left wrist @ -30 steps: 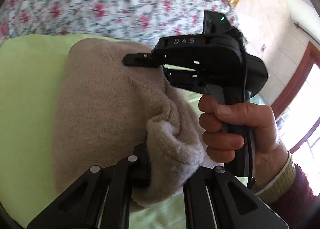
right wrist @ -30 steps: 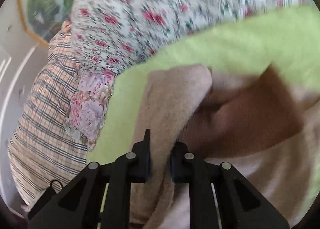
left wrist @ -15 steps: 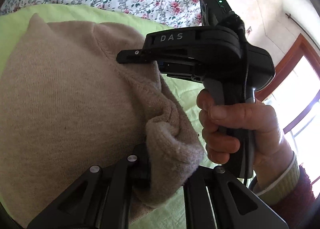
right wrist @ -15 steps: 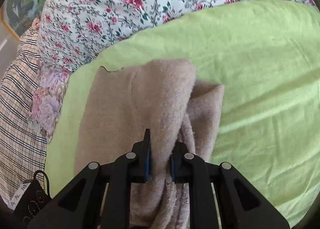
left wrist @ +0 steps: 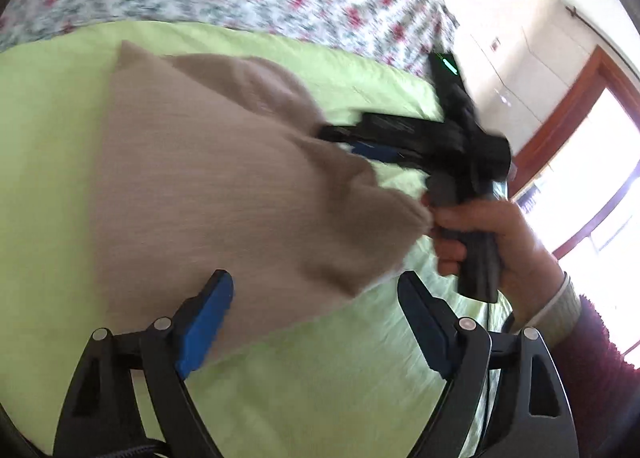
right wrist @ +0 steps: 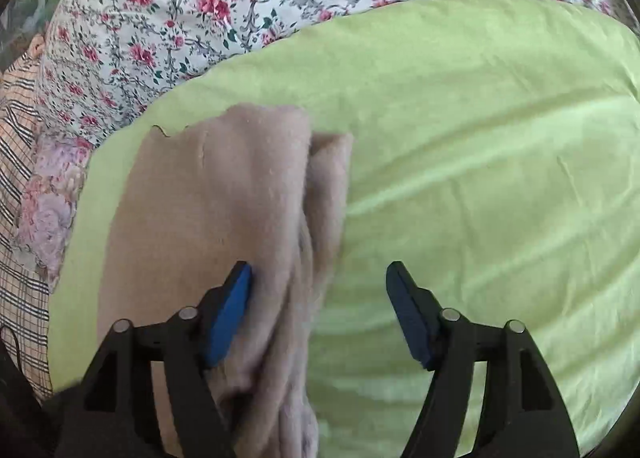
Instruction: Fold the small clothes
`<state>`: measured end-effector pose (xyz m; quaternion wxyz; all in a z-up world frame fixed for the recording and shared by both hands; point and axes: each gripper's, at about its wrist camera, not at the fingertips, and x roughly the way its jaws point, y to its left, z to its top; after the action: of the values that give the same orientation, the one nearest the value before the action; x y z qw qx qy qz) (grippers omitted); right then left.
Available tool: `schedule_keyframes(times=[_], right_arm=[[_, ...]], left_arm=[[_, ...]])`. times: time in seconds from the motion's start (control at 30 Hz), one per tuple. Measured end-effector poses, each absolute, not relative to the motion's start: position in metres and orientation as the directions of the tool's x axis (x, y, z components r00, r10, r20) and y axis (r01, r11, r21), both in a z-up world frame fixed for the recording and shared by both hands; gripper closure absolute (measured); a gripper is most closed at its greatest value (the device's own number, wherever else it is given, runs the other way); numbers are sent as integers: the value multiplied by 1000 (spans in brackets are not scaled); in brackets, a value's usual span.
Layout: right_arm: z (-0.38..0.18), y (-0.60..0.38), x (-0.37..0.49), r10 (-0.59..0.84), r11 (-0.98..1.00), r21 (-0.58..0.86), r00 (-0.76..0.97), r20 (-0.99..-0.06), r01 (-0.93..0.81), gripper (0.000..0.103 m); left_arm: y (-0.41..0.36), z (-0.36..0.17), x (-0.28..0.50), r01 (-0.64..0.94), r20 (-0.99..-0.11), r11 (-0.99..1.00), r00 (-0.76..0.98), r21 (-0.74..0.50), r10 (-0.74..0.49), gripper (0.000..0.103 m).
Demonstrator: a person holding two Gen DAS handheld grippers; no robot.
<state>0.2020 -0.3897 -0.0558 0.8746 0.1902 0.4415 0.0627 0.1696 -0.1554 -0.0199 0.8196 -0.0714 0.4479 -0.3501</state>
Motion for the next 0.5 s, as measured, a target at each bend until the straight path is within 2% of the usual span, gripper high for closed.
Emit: schedule_keyframes(times=[0.17,0.27,0.37,0.5], right_arm=[[-62,-399,193,429,832,553,595,-680,33,27],[-70,-392,200,459,818,575,565,-686,32,27],[-78,-386,208,477,810,585,545,-689,31,27],[-86,-381,219,496,802,597,524,-693,30,27]], left_arm=[[-99,-28,209,362,-687,781,376,-509,-622,18],[-78,-37,240,270,-697,790,371,-550,-613,17],[-75,-62,283,210,-704,760,288,-615,-649,17],[-82,-87,318,186,-647,682,216,-708,-731,15]])
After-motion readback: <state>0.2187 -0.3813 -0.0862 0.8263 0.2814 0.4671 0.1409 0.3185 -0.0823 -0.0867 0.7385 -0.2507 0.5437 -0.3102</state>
